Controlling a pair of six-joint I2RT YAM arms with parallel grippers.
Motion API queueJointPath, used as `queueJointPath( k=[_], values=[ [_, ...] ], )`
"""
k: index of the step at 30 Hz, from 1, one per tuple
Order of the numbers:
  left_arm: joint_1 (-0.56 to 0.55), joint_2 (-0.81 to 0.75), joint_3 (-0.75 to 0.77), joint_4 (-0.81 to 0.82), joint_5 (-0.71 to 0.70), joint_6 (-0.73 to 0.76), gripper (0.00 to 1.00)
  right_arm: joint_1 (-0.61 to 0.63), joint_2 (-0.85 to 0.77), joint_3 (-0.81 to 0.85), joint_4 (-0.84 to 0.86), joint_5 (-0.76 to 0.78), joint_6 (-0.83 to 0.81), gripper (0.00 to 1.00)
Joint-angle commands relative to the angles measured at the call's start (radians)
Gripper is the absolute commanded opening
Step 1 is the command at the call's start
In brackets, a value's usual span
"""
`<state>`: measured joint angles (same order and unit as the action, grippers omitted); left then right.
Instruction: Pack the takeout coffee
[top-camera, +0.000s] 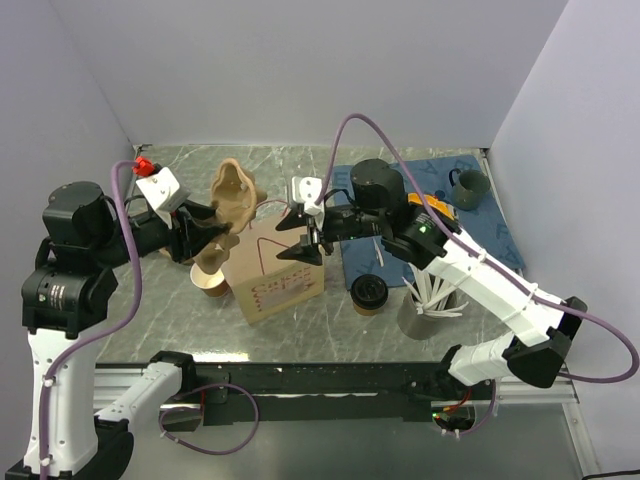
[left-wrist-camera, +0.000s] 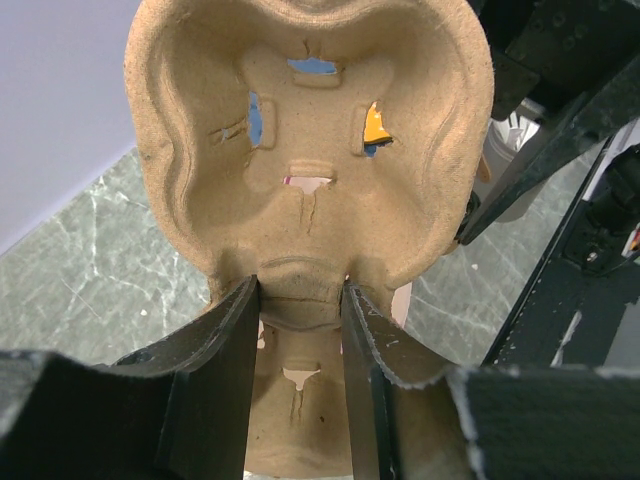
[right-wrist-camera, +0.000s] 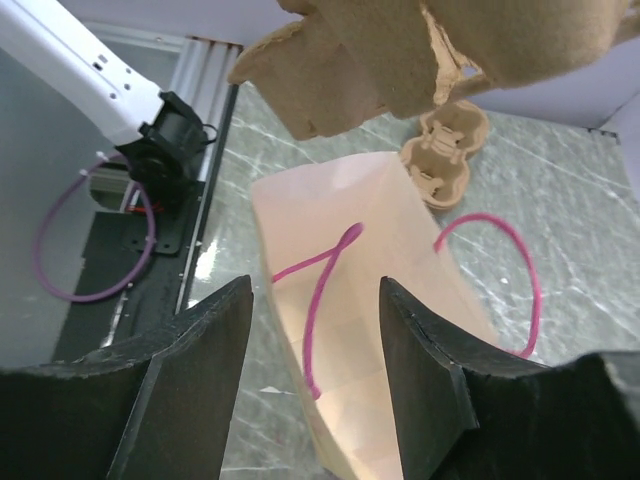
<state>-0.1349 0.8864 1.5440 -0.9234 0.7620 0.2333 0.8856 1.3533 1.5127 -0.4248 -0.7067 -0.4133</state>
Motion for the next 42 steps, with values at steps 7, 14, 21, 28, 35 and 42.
queueJointPath(
  k=[7, 14, 21, 28, 35, 42],
  values=[
    [-0.003, 0.017, -0.019, 0.093, 0.069, -0.058, 0.29, 0.041, -0.003, 0.012, 0.038, 0.052, -0.093, 0.52],
    [-0.006, 0.043, -0.024, 0.116, 0.054, -0.088, 0.29, 0.070, -0.066, -0.092, 0.087, 0.070, -0.122, 0.12],
    [-0.014, 0.045, -0.028, 0.075, 0.030, -0.054, 0.29, 0.079, -0.112, -0.155, 0.103, 0.108, -0.173, 0.00],
    [-0.052, 0.066, 0.005, -0.025, -0.006, -0.002, 0.31, 0.081, -0.123, -0.166, 0.119, 0.099, -0.179, 0.00],
    [-0.091, 0.080, 0.022, -0.019, -0.003, -0.049, 0.27, 0.082, -0.143, -0.195, 0.147, 0.093, -0.167, 0.00],
    [-0.144, 0.103, 0.025, 0.004, -0.009, -0.089, 0.26, 0.084, -0.154, -0.209, 0.162, 0.095, -0.160, 0.00]
  ],
)
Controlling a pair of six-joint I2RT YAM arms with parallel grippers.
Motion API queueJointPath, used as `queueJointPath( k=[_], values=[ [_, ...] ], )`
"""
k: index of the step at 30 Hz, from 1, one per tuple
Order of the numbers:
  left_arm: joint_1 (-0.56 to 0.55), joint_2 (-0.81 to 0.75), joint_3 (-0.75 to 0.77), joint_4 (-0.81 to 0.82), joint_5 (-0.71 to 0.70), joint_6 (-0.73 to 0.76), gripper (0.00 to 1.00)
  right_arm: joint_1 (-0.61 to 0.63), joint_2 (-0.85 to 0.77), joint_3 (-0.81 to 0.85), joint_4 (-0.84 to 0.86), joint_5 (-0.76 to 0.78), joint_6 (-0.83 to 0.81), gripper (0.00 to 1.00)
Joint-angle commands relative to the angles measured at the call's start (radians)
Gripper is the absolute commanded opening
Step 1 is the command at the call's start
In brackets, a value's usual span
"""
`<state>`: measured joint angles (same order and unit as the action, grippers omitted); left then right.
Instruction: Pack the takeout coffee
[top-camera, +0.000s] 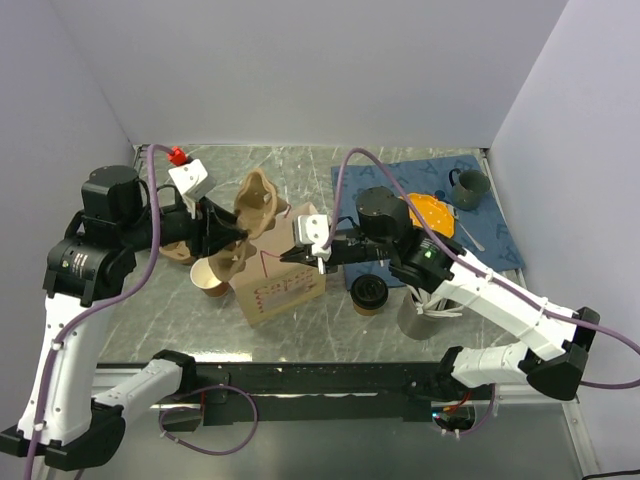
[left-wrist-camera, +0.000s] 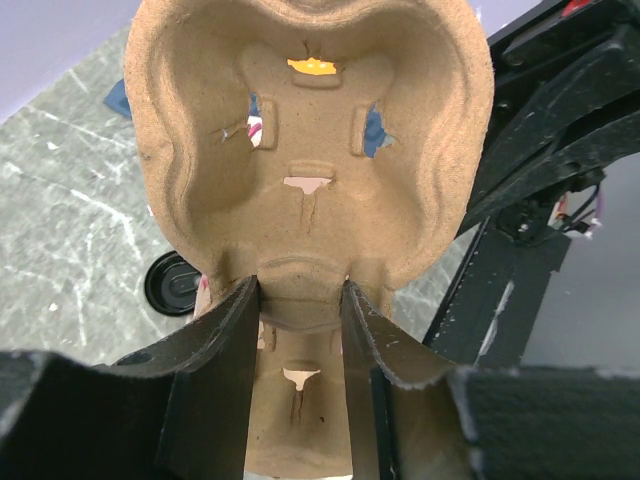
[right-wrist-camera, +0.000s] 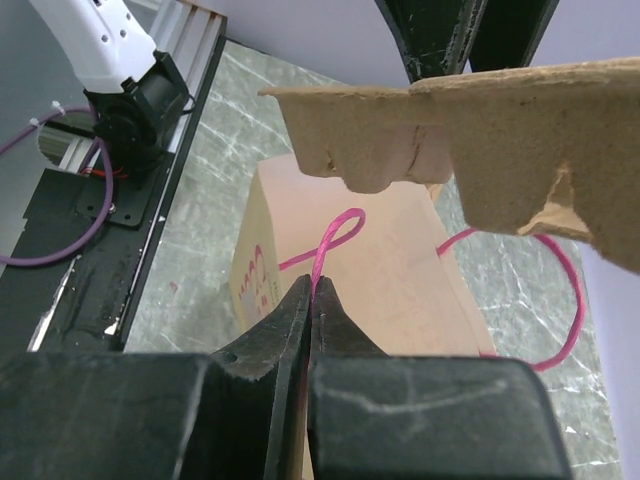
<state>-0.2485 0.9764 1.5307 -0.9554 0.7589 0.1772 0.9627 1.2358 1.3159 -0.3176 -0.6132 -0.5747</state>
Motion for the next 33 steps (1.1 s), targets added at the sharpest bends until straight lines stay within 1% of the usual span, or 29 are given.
queueJointPath(
  k=[1, 3, 8, 18, 24, 33],
  values=[
    [-0.038, 0.016, 0.040, 0.041, -0.013, -0.035, 0.27, 0.008, -0.041, -0.018, 0.060, 0.000, 0.001, 0.00],
    [-0.055, 0.019, 0.029, 0.069, -0.046, -0.045, 0.28, 0.008, -0.045, -0.026, 0.061, -0.005, 0.001, 0.00],
    [-0.092, 0.025, 0.000, 0.101, -0.069, -0.058, 0.27, 0.010, -0.064, -0.046, 0.049, -0.031, -0.023, 0.00],
    [-0.172, 0.031, -0.050, 0.099, -0.161, -0.050, 0.26, 0.010, -0.140, -0.156, 0.126, -0.118, -0.065, 0.00],
    [-0.209, 0.045, -0.058, 0.104, -0.199, -0.033, 0.25, 0.010, -0.145, -0.168, 0.111, -0.157, -0.096, 0.00],
    [-0.241, 0.061, -0.066, 0.100, -0.225, -0.004, 0.25, 0.010, -0.162, -0.199, 0.157, -0.143, -0.090, 0.00]
  ],
)
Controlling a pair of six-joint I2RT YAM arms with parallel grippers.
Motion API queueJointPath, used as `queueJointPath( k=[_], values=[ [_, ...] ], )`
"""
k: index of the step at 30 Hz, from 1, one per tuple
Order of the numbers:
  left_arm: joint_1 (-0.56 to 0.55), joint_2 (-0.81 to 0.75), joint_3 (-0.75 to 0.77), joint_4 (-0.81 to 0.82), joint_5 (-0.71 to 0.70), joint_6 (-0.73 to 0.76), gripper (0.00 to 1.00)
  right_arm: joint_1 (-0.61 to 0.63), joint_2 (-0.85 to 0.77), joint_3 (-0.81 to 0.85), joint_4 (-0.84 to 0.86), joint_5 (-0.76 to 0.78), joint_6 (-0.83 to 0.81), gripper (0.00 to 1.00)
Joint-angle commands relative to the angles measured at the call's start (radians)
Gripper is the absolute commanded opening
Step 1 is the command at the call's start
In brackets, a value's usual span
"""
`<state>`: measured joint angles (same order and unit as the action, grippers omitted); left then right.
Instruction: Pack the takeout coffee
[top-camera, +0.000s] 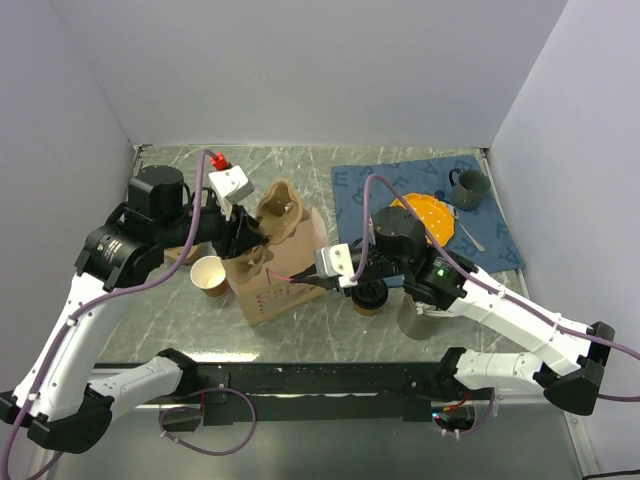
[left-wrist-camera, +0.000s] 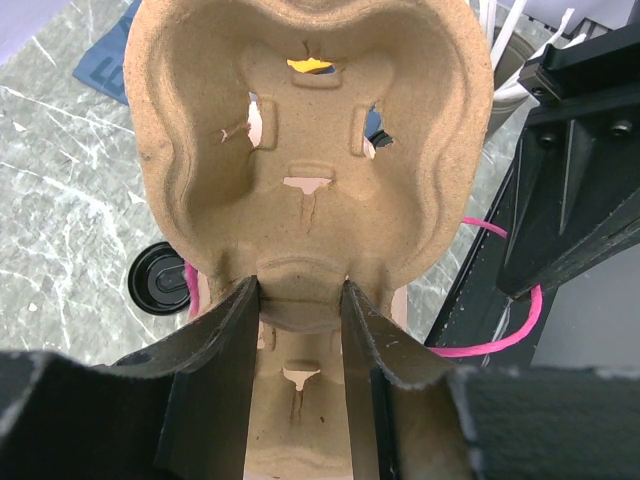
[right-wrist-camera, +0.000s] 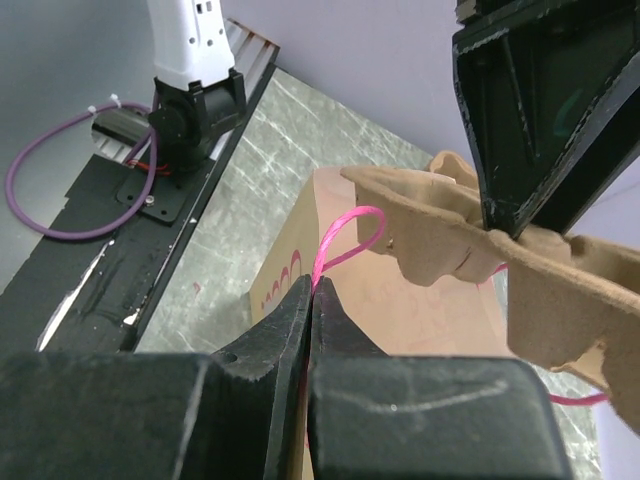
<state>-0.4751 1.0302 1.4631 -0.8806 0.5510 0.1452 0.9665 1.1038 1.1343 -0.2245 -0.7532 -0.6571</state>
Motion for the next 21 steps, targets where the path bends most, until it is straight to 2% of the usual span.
queueJointPath(
  k=[1, 21],
  values=[
    [-0.017, 0.007, 0.000, 0.022, -0.019, 0.030, 0.25, 0.006, -0.028, -0.016, 0.063, -0.002, -0.009, 0.00],
    [-0.077, 0.057, -0.003, -0.064, -0.146, 0.048, 0.24, 0.008, -0.022, -0.022, 0.065, 0.018, -0.001, 0.00]
  ],
)
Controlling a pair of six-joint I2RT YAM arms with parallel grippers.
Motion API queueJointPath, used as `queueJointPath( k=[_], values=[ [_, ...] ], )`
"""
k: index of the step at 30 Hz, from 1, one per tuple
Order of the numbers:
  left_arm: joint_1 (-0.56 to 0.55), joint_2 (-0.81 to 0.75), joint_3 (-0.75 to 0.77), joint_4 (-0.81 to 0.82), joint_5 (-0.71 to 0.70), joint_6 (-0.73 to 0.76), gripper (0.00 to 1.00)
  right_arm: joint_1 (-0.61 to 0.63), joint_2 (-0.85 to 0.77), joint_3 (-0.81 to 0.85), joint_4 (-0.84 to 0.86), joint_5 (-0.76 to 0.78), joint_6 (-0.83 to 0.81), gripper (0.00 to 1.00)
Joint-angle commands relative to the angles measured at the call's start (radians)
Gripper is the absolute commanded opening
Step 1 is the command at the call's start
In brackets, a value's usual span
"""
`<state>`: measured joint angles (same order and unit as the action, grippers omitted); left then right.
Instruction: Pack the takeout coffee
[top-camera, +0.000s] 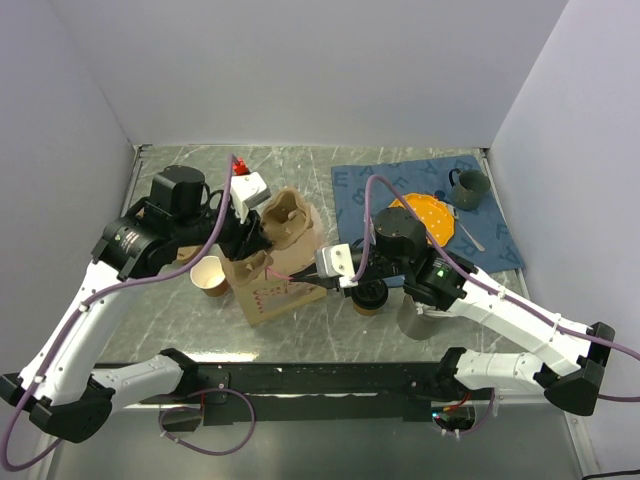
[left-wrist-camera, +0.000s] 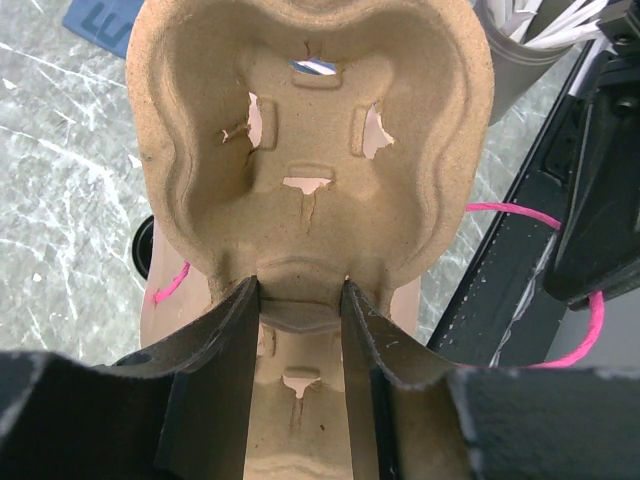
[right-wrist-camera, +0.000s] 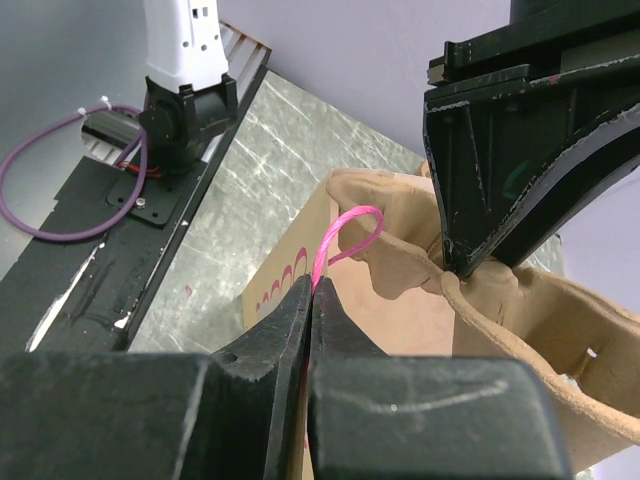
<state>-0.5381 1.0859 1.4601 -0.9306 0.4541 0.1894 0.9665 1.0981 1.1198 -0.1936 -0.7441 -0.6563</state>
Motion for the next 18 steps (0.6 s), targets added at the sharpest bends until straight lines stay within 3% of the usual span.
queueJointPath(
  k=[1, 18],
  values=[
    [-0.016, 0.006, 0.002, -0.016, -0.054, 0.004, 0.24, 0.006, -0.017, -0.009, 0.033, 0.011, -0.002, 0.00],
    [-0.075, 0.098, 0.016, -0.045, -0.135, 0.041, 0.24, 0.006, -0.032, -0.046, 0.023, 0.014, 0.006, 0.00]
  ],
)
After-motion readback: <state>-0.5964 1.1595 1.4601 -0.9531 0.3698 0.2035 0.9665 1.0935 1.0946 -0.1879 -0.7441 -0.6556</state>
